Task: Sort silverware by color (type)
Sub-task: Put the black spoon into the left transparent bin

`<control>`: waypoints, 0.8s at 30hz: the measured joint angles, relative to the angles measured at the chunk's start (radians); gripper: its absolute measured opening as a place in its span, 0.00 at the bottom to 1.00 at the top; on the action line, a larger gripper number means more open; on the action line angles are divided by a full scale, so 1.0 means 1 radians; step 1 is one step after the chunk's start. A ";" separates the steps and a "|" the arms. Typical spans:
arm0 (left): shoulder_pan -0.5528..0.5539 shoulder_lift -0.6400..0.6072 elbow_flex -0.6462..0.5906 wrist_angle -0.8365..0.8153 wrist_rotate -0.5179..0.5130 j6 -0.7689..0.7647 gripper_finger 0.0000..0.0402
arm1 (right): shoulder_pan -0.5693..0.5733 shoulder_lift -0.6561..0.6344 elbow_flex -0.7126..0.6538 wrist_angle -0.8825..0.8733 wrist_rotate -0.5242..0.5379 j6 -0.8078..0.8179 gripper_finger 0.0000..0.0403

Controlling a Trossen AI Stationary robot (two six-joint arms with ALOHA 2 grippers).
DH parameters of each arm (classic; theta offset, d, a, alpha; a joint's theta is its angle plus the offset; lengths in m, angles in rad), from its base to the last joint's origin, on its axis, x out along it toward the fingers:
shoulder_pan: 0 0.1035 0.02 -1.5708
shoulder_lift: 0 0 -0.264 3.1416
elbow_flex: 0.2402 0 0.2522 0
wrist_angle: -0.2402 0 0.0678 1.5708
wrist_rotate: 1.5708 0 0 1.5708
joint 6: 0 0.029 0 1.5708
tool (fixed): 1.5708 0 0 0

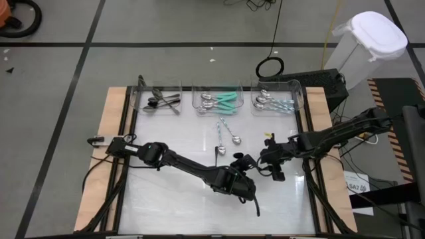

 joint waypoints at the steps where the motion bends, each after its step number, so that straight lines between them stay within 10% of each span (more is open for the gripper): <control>1: -0.001 0.000 0.000 -0.001 -0.017 -0.015 0.03 | 0.000 -0.013 0.000 -0.019 0.001 0.001 0.35; 24: 0.162 -0.267 0.002 -0.568 0.120 -0.712 0.03 | 0.070 -0.269 0.000 -0.120 0.240 0.090 0.40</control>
